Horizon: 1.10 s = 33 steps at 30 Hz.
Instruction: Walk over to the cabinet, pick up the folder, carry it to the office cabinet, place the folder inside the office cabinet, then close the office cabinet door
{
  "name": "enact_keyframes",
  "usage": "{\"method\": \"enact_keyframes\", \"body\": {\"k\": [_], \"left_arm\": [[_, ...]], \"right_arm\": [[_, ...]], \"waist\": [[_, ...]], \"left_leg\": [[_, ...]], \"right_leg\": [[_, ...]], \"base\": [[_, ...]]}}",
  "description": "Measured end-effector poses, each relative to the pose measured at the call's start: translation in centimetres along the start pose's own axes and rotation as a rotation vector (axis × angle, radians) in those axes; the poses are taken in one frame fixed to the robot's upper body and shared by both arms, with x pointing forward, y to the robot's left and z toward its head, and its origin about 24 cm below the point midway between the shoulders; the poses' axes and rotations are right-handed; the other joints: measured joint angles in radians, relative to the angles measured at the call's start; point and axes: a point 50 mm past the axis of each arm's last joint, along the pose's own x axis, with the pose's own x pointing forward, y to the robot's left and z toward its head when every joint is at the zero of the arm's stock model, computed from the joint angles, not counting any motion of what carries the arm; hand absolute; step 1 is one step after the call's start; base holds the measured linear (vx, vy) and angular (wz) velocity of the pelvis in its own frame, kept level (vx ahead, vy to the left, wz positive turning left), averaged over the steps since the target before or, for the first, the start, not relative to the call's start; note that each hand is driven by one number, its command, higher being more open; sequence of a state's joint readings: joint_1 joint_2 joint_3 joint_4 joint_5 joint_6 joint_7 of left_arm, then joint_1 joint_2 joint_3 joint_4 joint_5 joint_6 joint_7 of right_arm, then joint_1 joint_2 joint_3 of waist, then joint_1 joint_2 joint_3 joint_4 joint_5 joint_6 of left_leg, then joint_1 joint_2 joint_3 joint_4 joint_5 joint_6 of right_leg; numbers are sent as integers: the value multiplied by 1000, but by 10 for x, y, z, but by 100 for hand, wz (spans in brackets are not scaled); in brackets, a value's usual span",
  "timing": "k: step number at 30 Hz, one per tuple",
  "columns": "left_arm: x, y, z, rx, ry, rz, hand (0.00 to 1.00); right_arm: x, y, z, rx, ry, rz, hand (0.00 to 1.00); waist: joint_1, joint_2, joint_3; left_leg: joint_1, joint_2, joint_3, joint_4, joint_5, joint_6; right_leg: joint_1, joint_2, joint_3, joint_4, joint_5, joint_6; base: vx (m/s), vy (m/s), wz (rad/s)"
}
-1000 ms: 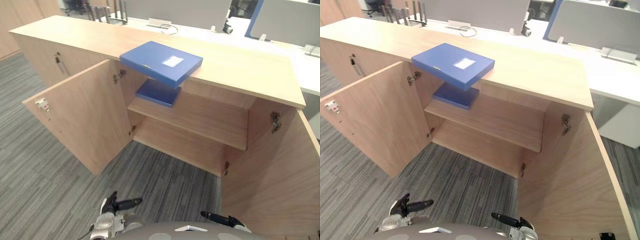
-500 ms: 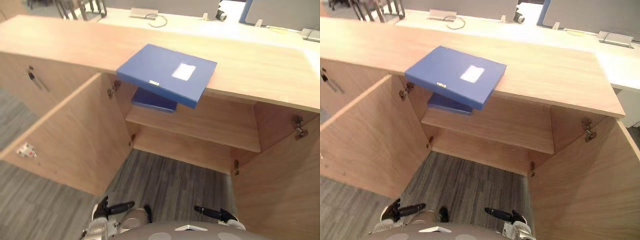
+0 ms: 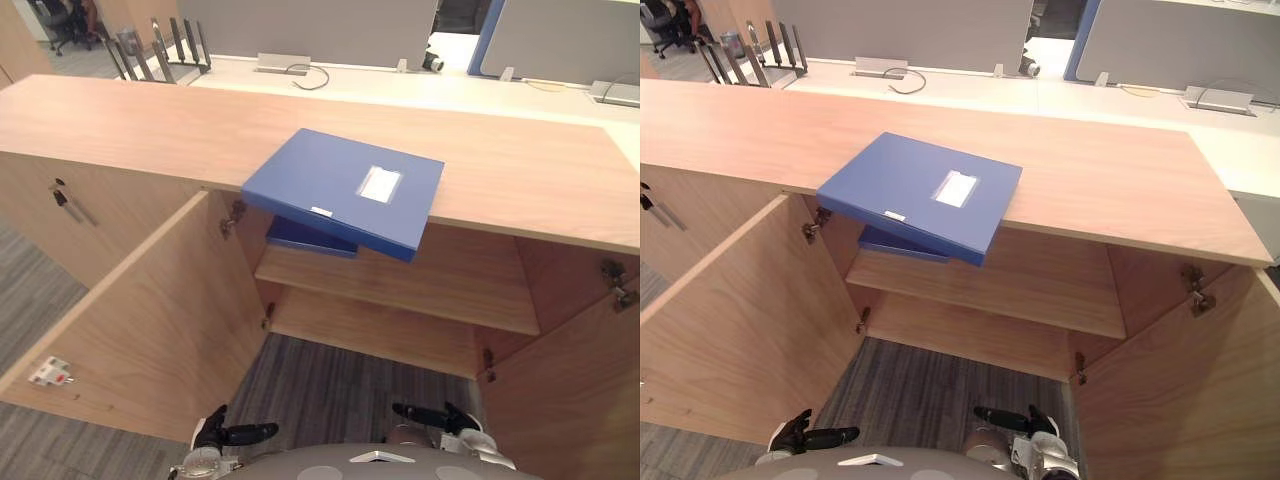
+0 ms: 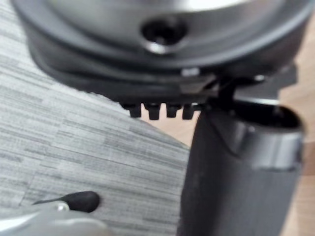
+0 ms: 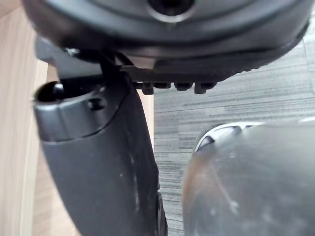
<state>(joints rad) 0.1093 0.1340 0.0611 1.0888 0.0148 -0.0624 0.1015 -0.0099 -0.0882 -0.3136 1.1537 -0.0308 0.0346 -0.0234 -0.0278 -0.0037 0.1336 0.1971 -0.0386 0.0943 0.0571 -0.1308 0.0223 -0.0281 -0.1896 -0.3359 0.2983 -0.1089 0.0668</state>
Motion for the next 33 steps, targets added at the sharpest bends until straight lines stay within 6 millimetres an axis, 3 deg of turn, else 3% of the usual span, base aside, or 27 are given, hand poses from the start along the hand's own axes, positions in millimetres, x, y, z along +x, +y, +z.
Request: {"method": "enact_keyframes", "body": {"k": [3,6,12,17,19,21,26,30,33], "left_arm": [[-3,-8,-9,-7,21,-14,100],[-3,-9,-8,-13,19,-14,100],[-2,-6,-5,-4,5,-8,100],[-1,-7,17,-2,-88,-12,100],[-4,-12,30,-125,-143,-34,100],[-15,-18,52,-391,-260,-97,100],[-45,-17,81,-885,-446,-220,100],[-68,-8,98,-955,-561,-230,100],[-84,3,120,-874,-694,-183,100]], "right_arm": [[0,-7,-1,-15,6,-25,100],[0,-8,-3,-15,12,-30,100],[-1,-8,-8,-31,24,-35,100],[-2,-4,-14,-51,35,-27,100],[-2,-3,-15,-53,36,-25,100],[-2,-2,-14,-84,32,-16,100],[-2,1,-12,-123,25,0,100],[-3,1,-13,-129,22,0,100],[-4,-1,-16,-125,17,-7,100]], "waist": [[3,37,-24],[2,37,-27],[4,27,-46],[14,4,-58],[20,0,-59],[23,-5,-61],[29,-5,-59],[40,-4,-59],[55,1,-63]], "left_leg": [[-21,58,14,-11,-15,-28],[-27,86,21,-12,-26,-48],[-13,99,21,-29,-35,-61],[-15,79,6,-27,-36,-61],[-20,67,-9,-27,-35,-59],[-34,57,-18,-27,-31,-45],[-40,43,-21,-29,-30,-31],[-39,43,-19,-32,-27,-27],[-30,46,-19,-35,-26,-27]], "right_leg": [[66,97,1,-217,83,-19],[101,141,1,-299,117,-35],[130,164,-1,-349,125,-41],[144,149,-6,-376,140,-31],[144,140,-15,-376,142,-27],[134,131,-18,-376,147,-20],[127,119,-16,-377,155,-13],[127,116,-17,-377,157,-13],[137,113,-25,-377,157,-13]], "base": [[124,-153,-23],[133,-125,-12],[106,-26,-2],[34,51,5],[-9,57,14],[-33,62,13],[-44,45,1],[-44,9,0],[-42,3,5]]}}
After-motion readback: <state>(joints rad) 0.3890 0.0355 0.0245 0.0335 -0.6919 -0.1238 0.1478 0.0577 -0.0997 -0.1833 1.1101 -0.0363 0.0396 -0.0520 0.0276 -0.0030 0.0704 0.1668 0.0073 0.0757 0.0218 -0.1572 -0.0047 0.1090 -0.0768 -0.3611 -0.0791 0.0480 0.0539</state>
